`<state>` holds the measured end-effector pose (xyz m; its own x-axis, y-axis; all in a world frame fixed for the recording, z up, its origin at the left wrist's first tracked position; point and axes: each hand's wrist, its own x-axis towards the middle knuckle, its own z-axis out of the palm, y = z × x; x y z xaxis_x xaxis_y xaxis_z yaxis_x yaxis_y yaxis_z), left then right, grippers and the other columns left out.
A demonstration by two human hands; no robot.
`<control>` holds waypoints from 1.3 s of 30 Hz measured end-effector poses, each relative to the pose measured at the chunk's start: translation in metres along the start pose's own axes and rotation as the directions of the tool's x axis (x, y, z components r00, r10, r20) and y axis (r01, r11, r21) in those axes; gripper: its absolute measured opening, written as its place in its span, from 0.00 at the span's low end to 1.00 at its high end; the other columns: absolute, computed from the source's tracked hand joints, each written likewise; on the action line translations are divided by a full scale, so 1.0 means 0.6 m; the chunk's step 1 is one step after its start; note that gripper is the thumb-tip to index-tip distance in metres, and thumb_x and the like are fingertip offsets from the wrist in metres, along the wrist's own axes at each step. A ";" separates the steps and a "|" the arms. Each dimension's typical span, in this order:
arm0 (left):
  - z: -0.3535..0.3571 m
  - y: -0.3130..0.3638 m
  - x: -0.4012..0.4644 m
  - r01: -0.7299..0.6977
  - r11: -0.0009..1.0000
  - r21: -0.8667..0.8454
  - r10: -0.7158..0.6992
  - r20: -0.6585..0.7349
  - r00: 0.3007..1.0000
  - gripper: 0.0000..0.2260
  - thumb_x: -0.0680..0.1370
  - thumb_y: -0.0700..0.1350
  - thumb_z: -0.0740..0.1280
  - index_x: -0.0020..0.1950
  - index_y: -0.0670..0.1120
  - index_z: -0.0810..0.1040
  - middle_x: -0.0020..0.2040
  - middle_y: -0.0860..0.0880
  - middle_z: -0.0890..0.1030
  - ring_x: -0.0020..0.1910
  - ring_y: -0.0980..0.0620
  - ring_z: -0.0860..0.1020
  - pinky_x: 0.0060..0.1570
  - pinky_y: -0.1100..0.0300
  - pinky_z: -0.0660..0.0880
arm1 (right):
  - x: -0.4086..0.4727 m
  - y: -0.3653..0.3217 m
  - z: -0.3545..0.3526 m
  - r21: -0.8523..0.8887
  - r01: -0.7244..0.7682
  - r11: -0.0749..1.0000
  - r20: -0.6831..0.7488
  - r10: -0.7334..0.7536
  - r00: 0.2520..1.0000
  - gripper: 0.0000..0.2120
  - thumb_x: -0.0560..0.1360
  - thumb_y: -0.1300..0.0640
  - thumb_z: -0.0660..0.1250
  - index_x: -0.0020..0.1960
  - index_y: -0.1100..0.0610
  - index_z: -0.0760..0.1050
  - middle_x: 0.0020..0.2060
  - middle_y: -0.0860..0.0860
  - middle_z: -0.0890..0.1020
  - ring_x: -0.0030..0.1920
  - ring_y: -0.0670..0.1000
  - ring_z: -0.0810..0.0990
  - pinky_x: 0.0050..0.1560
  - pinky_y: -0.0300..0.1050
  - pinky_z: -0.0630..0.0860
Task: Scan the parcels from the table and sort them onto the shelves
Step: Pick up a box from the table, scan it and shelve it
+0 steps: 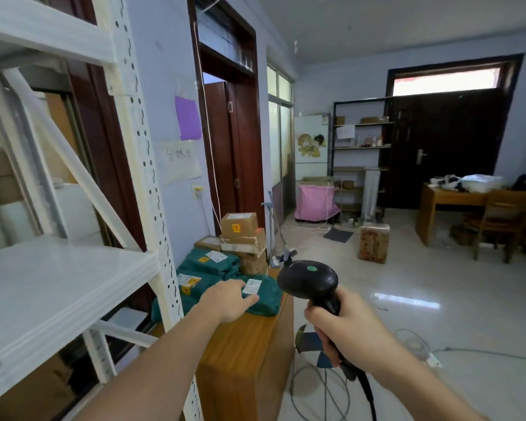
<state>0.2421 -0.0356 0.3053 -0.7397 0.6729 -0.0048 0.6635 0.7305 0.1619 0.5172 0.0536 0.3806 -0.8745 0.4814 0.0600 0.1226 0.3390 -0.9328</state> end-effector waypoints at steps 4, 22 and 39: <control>0.032 -0.010 0.105 0.040 0.999 -0.021 -0.039 0.035 0.999 0.31 0.82 0.67 0.59 0.79 0.50 0.70 0.75 0.47 0.75 0.71 0.45 0.75 0.67 0.47 0.74 | 0.112 0.042 -0.017 -0.042 -0.010 0.999 -0.005 0.009 1.000 0.04 0.75 0.57 0.67 0.47 0.58 0.76 0.29 0.53 0.75 0.27 0.50 0.72 0.35 0.51 0.71; 0.051 -0.073 0.541 0.235 0.966 -0.111 -0.233 0.037 0.972 0.32 0.81 0.69 0.57 0.75 0.47 0.72 0.73 0.45 0.76 0.70 0.44 0.75 0.67 0.46 0.74 | 0.618 0.122 -0.077 -0.034 0.050 0.998 0.165 -0.044 0.985 0.05 0.76 0.62 0.66 0.45 0.52 0.75 0.24 0.48 0.74 0.25 0.48 0.71 0.32 0.47 0.71; 0.080 -0.188 0.966 0.373 0.678 -0.633 -0.441 0.055 0.896 0.49 0.66 0.78 0.61 0.81 0.53 0.61 0.78 0.48 0.70 0.71 0.43 0.75 0.70 0.42 0.73 | 1.006 0.143 -0.078 -0.081 0.082 0.993 0.182 -0.066 0.981 0.04 0.75 0.59 0.67 0.44 0.50 0.75 0.22 0.48 0.75 0.23 0.45 0.72 0.36 0.46 0.73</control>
<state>-0.2560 0.2778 0.2369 -0.9492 0.2868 -0.1297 0.1030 0.6724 0.7330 0.0221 0.4111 0.3537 -0.9514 0.3028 0.0556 0.0884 0.4417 -0.8928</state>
